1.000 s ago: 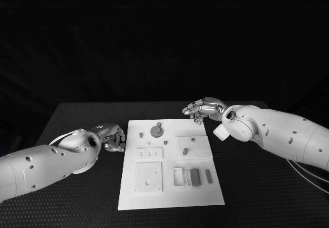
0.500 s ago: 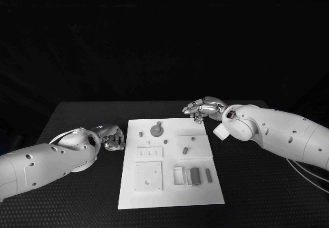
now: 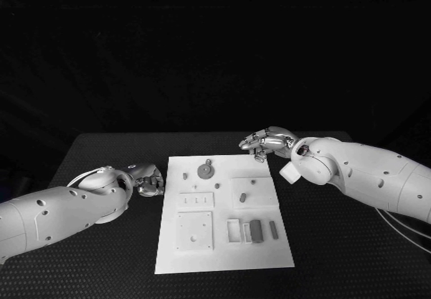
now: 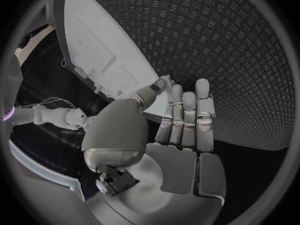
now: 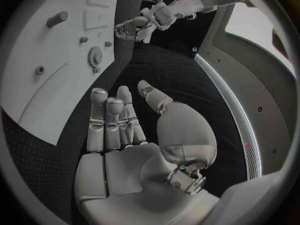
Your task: Assemble the parts on the task board
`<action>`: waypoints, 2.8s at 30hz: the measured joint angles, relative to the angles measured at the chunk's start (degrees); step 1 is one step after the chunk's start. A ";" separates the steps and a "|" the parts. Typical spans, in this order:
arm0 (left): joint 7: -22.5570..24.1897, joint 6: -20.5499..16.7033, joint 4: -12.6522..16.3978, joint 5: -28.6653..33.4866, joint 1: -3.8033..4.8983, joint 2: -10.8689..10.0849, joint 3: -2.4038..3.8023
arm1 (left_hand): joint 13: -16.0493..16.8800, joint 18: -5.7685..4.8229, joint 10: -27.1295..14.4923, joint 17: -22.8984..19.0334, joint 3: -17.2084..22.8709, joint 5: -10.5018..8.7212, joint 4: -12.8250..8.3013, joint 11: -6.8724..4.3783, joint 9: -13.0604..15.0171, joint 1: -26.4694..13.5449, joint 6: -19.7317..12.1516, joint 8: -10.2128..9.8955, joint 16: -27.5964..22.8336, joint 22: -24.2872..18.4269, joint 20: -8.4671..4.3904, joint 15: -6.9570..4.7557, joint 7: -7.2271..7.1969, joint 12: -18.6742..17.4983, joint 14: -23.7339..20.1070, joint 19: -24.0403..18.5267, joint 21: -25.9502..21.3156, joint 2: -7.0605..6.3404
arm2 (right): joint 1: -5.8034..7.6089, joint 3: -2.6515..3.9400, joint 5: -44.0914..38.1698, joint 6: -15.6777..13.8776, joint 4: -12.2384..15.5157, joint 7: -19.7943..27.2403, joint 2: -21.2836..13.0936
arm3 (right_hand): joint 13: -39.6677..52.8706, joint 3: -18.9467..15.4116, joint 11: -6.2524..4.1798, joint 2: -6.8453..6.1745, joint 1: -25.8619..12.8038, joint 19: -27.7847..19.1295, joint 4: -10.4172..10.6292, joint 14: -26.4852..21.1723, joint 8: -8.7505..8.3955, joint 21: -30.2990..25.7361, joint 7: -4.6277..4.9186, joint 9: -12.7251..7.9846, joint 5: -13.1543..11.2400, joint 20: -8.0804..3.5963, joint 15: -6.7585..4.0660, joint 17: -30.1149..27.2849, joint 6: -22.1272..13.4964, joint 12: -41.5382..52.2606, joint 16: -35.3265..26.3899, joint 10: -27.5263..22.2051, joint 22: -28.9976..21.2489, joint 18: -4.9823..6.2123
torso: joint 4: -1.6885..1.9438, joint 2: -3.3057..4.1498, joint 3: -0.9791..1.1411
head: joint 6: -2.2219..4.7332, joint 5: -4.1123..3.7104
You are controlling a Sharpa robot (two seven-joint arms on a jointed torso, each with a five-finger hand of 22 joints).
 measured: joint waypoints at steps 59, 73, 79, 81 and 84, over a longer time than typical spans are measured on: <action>12.54 -7.34 6.26 -1.97 0.72 -2.36 0.39 | 0.20 0.45 5.38 1.32 1.79 -0.05 -6.00 -3.03 1.14 3.41 10.10 5.83 1.60 0.02 -2.14 -2.73 -5.23 0.72 4.24 3.84 2.66 -2.03 | -0.07 0.00 0.00 0.08 -0.21 -0.01 -0.05 | -0.10 -0.04 0.00 0.00 0.00 -0.01 0.04 0.00 0.00 0.00 0.20 -0.04 0.00 0.01 0.00 0.01 -0.17 0.23 0.00 0.00 0.00 0.00 | 0.00 -0.02 0.01 | 0.09 -0.47; 17.05 -5.69 3.79 -8.67 2.16 4.22 0.17 | 0.04 0.45 5.36 1.31 1.92 -0.27 -6.46 -3.00 1.15 4.47 9.93 5.94 1.11 0.01 -2.13 -2.70 -5.29 0.06 4.21 3.83 2.66 -1.73 | -0.09 -0.01 0.01 0.10 -0.32 -0.01 0.26 | -0.09 -0.17 0.00 -0.17 -0.17 -0.02 0.17 0.00 0.00 0.00 0.20 -0.04 0.00 0.02 0.00 0.01 -0.18 0.22 0.00 0.00 0.00 0.00 | -0.08 0.04 -0.02 | 0.00 -1.24; 18.16 -4.09 1.77 -10.77 2.97 7.34 0.11 | 0.07 0.43 4.57 1.40 2.06 -0.04 -7.05 -2.21 1.15 5.31 9.77 5.93 0.65 0.00 -2.08 -2.04 -5.32 -0.45 3.28 2.90 2.67 -1.32 | -0.09 -0.01 0.03 0.12 -0.31 -0.01 0.45 | -0.10 -0.17 0.00 -0.24 -0.24 -0.02 0.17 0.00 0.00 0.00 0.19 -0.04 0.00 0.02 0.00 0.01 -0.18 0.22 0.00 0.00 0.00 0.00 | -0.10 0.07 0.05 | -0.14 -1.45; 18.45 -3.47 1.39 -11.22 3.11 8.00 0.08 | 0.06 0.43 4.18 1.40 2.07 -0.04 -7.07 -2.21 1.15 5.59 9.53 5.93 0.28 0.00 -1.86 -1.98 -5.19 -0.73 2.85 2.66 2.67 -0.97 | -0.09 -0.01 0.03 0.12 -0.31 -0.01 0.48 | -0.14 -0.17 0.00 -0.24 -0.23 -0.02 0.17 0.00 0.00 0.00 0.19 -0.04 0.00 0.02 0.00 0.01 -0.18 0.22 0.00 0.00 0.00 0.00 | -0.12 0.07 0.04 | -0.20 -1.53; 18.86 -2.45 0.79 -11.77 3.23 8.83 0.02 | -0.07 0.40 3.72 1.40 2.08 -0.04 -7.39 -1.81 1.15 5.69 9.27 5.92 0.27 0.00 -1.85 -1.72 -5.12 -1.02 2.55 2.26 2.67 -0.41 | -0.09 -0.01 0.04 0.13 -0.31 -0.01 0.49 | -0.15 -0.17 0.00 -0.24 -0.23 -0.02 0.17 0.00 0.00 0.00 0.18 -0.04 0.00 0.02 0.00 0.01 -0.18 0.22 0.00 0.00 0.00 0.00 | -0.14 0.07 0.08 | -0.27 -1.63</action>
